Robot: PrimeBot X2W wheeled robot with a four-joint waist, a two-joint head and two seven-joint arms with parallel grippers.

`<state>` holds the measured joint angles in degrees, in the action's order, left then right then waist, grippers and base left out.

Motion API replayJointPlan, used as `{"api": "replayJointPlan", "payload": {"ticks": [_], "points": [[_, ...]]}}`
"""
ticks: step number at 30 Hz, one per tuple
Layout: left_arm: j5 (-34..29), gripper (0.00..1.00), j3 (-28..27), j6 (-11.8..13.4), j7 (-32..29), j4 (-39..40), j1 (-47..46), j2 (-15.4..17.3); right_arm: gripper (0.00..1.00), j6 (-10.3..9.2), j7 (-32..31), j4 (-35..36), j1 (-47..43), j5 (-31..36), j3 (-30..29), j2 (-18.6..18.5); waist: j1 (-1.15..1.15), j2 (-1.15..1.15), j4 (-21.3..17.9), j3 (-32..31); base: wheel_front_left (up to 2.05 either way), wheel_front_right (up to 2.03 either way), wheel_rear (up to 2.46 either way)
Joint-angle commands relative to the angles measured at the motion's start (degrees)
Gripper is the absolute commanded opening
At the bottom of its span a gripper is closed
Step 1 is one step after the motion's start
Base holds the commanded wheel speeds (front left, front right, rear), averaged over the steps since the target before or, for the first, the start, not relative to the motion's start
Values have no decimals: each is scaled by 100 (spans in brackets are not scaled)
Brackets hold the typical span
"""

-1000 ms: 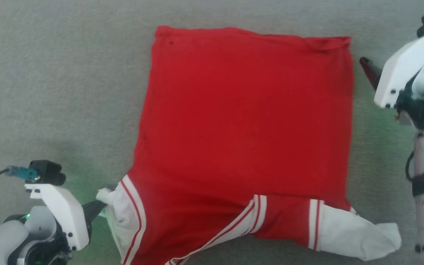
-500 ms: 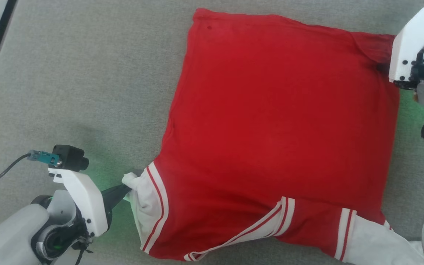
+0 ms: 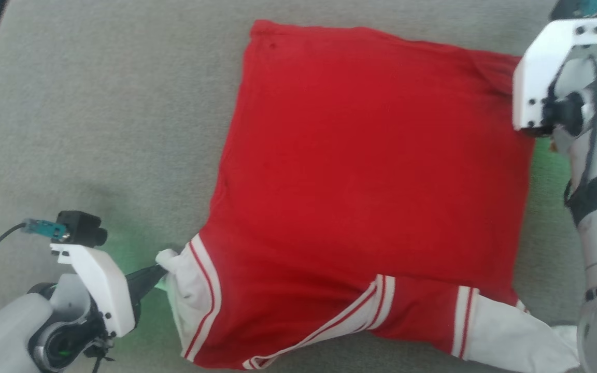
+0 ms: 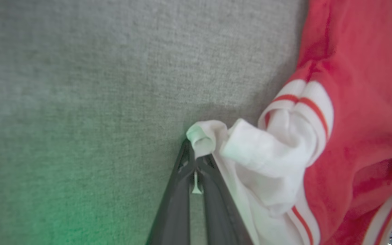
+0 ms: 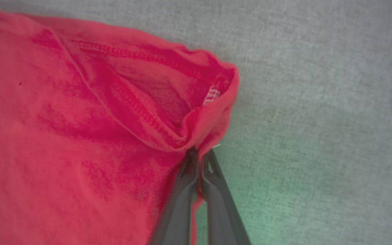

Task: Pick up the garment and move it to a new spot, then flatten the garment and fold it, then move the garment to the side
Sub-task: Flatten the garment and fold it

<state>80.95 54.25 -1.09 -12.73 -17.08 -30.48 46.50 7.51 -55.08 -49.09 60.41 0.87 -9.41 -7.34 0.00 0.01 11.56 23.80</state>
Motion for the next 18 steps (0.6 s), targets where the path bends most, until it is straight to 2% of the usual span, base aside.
{"api": "replayJointPlan", "payload": {"ticks": [1,5,8,13,18], "points": [[-42,0,-38,235,57,-195,13,-3,0,-3,-11,-22,-329,-164,172,38,0,-1,-181,-113,0,0,0],[2,0,-92,313,106,-142,85,131,0,-3,-31,336,-519,-580,614,45,0,-1,-411,-203,0,0,0],[15,0,-139,382,132,-56,134,267,0,-3,-173,858,-855,-1030,1049,-43,0,-1,-630,-283,0,0,0],[47,0,-184,465,160,104,217,441,0,-3,-552,2088,-1704,-1730,1436,-239,0,-1,-940,-390,0,0,0],[51,0,-215,509,179,256,283,585,0,-3,-996,3544,-2784,-2157,1411,-368,0,-1,-1183,-433,0,0,0]]}}
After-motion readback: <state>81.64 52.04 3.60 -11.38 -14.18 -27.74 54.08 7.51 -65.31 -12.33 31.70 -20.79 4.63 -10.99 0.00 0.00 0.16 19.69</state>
